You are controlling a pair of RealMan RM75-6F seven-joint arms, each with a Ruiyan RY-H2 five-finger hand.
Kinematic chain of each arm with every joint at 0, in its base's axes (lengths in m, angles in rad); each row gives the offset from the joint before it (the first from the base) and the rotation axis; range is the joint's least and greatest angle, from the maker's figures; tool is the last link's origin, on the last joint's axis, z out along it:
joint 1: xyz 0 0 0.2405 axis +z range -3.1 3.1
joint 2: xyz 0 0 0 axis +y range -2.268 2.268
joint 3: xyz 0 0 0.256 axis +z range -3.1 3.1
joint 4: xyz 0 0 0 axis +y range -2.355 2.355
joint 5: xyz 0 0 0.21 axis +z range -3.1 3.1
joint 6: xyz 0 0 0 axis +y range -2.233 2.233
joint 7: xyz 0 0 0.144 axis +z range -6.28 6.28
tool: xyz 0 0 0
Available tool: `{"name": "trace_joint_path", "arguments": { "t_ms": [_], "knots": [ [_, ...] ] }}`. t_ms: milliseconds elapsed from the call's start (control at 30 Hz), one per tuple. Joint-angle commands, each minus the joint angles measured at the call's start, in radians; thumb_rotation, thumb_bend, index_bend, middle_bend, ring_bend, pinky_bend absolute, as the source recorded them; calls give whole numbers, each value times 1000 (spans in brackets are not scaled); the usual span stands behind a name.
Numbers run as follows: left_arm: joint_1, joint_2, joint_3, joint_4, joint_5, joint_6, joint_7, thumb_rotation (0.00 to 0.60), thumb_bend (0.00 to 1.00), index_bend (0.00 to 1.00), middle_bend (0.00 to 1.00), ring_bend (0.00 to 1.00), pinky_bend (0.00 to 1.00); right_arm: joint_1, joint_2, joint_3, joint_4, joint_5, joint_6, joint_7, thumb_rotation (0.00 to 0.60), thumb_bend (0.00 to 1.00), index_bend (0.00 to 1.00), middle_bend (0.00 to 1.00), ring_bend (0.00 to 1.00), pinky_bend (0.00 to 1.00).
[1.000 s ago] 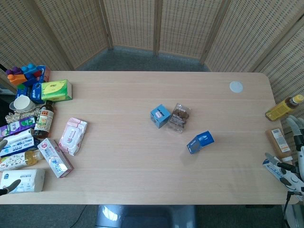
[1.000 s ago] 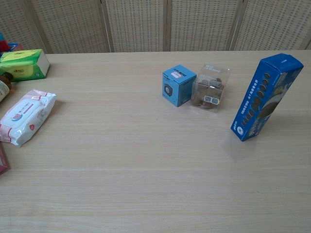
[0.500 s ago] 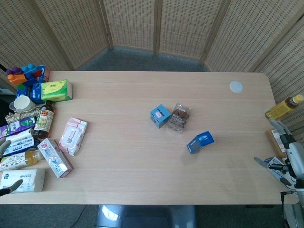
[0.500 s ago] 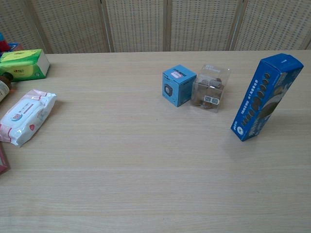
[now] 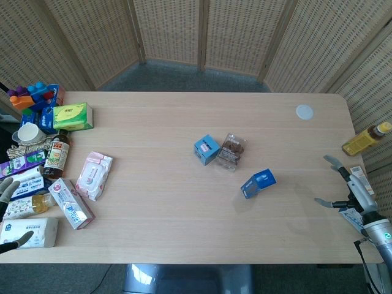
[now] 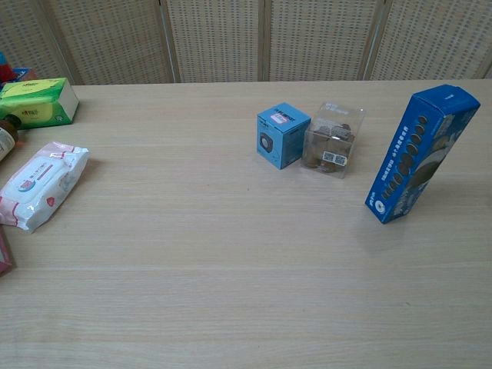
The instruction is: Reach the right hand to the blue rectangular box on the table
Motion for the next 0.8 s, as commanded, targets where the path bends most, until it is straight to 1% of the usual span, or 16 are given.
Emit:
{"name": "trace_joint_path", "arguments": {
  "t_ms": [33,167,267,400,667,800],
  "knots": [
    [-1,0,0,0,0,0,1,600,0,0,0,0,0,19,-24,-13,24,-2,-25,45,600,0,0,0,0,0],
    [-1,0,2,-1,0,-3,2,600,0,0,0,0,0,45,-47,-26,52,-7,-59,126,600,0,0,0,0,0],
    [-1,-1,3,-2,-1,-7,6,600,0,0,0,0,0,67,-62,-39,71,-21,-78,155,600,0,0,0,0,0],
    [-4,-4,4,-3,-5,-12,14,600,0,0,0,0,0,94,-66,-65,56,-59,-79,192,600,0,0,0,0,0],
    [-8,-8,1,-2,-15,-19,25,600,0,0,0,0,0,131,-87,-98,18,-85,-99,182,600,0,0,0,0,0],
    [-10,-10,1,0,-18,-23,27,600,0,0,0,0,0,147,-104,-89,7,-72,-99,194,600,0,0,0,0,0]
  ]
}}
